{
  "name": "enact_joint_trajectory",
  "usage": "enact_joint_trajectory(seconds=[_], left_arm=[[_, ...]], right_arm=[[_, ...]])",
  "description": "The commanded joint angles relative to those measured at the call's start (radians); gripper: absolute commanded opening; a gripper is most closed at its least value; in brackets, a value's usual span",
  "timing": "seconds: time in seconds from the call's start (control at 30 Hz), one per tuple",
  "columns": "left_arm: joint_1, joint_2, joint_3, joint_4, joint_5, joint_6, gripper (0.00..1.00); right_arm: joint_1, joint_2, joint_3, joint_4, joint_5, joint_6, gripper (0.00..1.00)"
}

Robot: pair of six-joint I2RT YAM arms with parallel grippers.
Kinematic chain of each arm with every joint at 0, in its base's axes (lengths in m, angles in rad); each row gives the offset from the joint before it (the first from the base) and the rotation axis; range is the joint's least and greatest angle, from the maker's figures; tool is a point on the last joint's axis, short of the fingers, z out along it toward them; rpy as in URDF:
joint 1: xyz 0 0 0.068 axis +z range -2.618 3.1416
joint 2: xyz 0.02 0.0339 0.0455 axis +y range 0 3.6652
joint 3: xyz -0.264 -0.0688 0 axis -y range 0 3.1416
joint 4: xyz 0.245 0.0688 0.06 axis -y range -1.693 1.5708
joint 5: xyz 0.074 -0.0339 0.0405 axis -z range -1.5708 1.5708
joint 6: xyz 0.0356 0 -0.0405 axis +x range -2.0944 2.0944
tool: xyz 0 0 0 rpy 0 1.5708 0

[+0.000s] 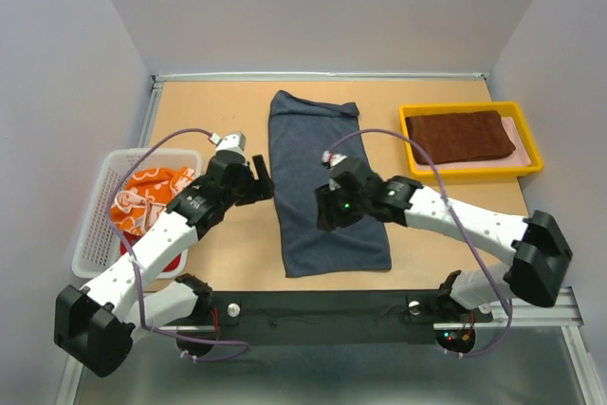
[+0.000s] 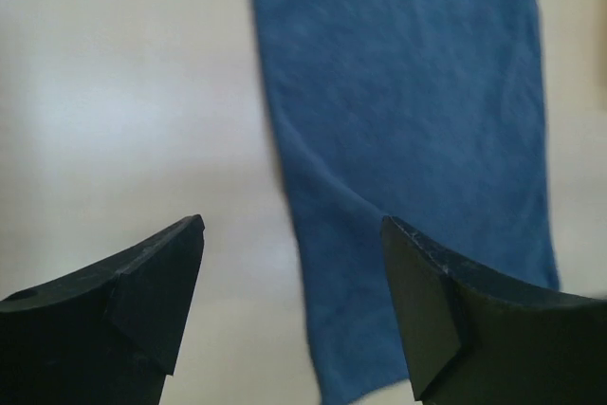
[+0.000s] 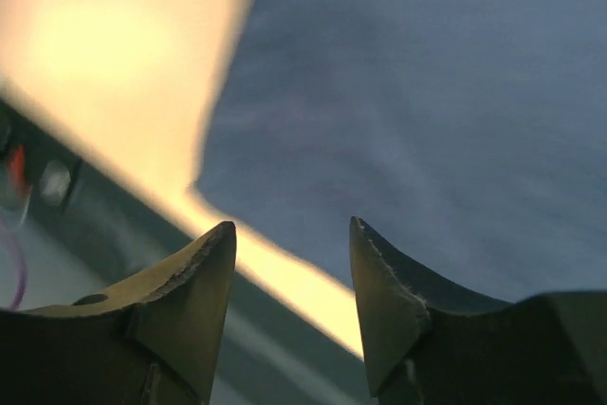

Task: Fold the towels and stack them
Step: Flatten out the crumpled towel

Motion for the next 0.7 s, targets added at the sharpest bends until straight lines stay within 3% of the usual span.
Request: enact_joint_trajectory(seconds=[0.0, 0.17, 0.3, 0.47, 0.67], left_arm=[[-0.172, -0.009, -0.025, -0.056, 0.067, -0.184, 0.82], [-0.392, 0.090, -0.036, -0.030, 0.079, -0.269, 0.70], [-0.504, 0.277, -0.007, -0.027, 0.093, -0.257, 0.64], [-0.576, 0.429, 0.027, -0.041, 0.134, -0.240, 0.58], [-0.598, 0.460, -0.016, -0.082, 0.185, -0.243, 0.57]], right_arm=[[-0.158, -0.101, -0.134, -0.027, 0.117, 0.037, 0.53], [-0.305, -0.134, -0.188, -0.025, 0.131, 0.006, 0.38], [-0.364, -0.085, -0.208, -0.021, 0.125, -0.014, 0.35], [-0.387, -0.049, -0.248, 0.004, 0.128, -0.020, 0.35], [-0.398, -0.014, -0.295, 0.018, 0.118, -0.005, 0.35]])
